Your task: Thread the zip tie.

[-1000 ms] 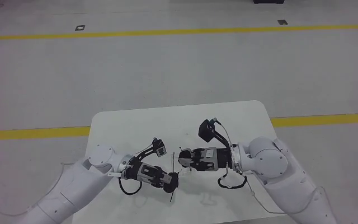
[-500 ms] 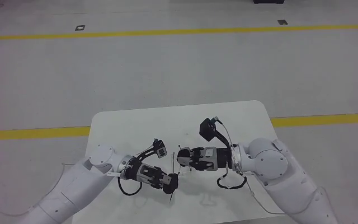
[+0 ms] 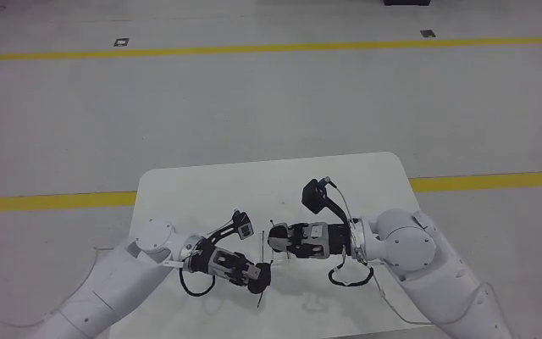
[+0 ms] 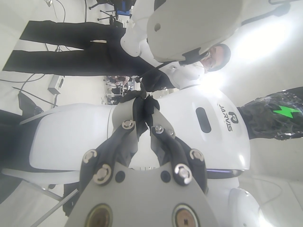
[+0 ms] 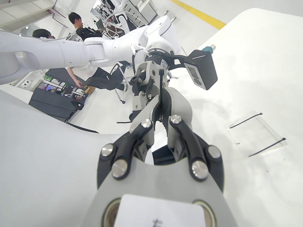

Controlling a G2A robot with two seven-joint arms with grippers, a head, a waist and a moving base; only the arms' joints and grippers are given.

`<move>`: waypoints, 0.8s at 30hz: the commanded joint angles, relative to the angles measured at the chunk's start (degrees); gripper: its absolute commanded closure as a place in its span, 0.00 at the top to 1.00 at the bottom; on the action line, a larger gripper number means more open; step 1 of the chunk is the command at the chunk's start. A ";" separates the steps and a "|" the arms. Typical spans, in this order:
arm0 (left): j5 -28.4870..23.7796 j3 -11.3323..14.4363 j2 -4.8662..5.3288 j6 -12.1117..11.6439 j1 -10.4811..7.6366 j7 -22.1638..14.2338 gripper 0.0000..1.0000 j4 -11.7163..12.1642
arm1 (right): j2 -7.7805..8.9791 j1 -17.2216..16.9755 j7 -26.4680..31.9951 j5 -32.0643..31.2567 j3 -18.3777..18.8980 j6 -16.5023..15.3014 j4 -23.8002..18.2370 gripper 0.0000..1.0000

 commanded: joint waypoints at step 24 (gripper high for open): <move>19.52 -4.18 1.88 -1.53 4.26 15.57 0.00 -7.02 | 0.38 -7.77 -10.05 0.39 5.16 16.26 -3.96 0.00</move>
